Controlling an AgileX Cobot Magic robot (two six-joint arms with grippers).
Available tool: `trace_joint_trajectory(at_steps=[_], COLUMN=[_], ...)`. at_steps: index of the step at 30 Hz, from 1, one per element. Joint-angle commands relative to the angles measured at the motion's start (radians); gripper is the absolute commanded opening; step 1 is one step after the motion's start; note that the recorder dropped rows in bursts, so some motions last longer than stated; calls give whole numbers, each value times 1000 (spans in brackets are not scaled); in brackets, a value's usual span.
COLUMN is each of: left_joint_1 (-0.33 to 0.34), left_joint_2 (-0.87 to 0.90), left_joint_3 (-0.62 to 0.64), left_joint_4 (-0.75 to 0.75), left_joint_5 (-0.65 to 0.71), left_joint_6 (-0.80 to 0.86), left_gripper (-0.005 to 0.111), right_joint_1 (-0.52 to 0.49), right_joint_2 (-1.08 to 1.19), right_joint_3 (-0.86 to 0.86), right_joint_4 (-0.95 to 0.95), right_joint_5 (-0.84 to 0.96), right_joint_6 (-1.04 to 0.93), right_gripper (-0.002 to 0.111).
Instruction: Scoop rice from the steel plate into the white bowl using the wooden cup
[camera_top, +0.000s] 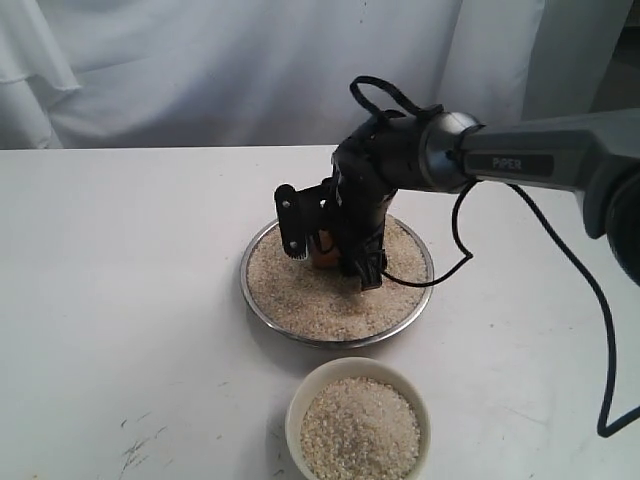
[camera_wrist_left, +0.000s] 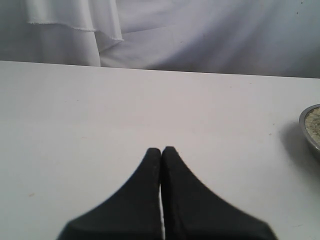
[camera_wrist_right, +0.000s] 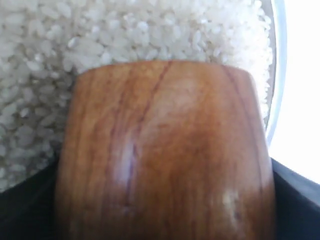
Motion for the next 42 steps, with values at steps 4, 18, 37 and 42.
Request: trace_joint_trajectory(at_steps=[4,18,37,42], left_joint_1=[-3,-3,-3,-3], left_joint_2=[-4,-4,-4,-4], left_joint_3=[5,5,5,5], left_joint_4=[1,1,1,1], left_joint_5=[-7,-7,-7,-7], left_joint_6=[-1,-1,-1,-1], left_gripper=[0,0,0,0], right_joint_1=[-47,-219,-416,-418], right_joint_2=[-16,13,41,-13], right_joint_3=[-1,-1,-1,-1], right_joint_4=[231,873,1393,1385], right_joint_5=[-66,47,440,461], right_joint_6=[-96,-625,-1024,-1040], right_gripper=[0,0,0,0])
